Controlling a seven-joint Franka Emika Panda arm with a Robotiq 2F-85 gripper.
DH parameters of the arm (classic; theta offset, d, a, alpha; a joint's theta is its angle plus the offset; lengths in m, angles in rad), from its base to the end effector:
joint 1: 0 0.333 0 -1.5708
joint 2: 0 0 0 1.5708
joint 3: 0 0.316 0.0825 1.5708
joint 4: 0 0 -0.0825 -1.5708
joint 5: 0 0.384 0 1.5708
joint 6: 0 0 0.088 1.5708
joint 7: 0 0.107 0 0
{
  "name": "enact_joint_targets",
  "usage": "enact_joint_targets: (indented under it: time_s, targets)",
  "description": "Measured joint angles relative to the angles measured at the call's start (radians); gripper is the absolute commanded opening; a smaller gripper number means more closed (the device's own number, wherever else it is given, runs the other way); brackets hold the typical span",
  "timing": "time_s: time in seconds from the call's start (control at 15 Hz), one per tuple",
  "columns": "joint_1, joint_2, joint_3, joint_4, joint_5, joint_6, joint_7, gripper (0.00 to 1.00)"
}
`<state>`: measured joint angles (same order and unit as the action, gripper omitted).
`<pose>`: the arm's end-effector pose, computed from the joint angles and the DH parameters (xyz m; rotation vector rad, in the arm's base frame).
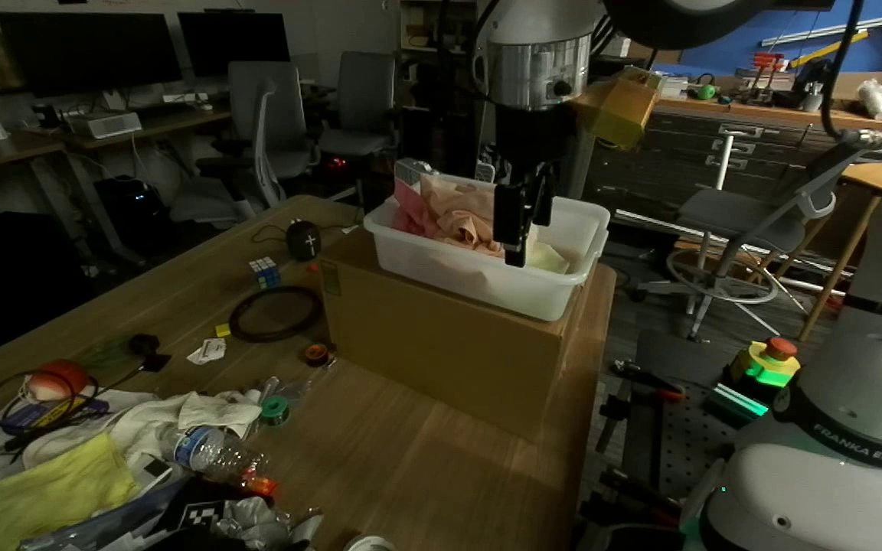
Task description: Put the clothes in the plastic box and put them on the table
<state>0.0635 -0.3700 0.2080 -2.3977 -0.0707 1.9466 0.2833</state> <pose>0.4087 0.1115 0.4454 2.9826 0.0001 -0.0732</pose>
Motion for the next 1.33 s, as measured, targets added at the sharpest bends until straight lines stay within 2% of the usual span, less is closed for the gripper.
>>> enact_joint_targets:
  time_s: [0.33,0.6,0.93,1.33]
  targets:
    - [-0.027,-0.014,-0.023,0.006,-0.06,0.152,0.07,1.0]
    - [-0.083,-0.009,-0.049,0.005,-0.073,0.253,0.144,1.0]
    - [-0.143,0.028,-0.072,0.005,-0.078,0.288,0.204,1.0]
    - [-0.158,0.107,-0.075,0.011,-0.147,0.287,0.226,1.0]
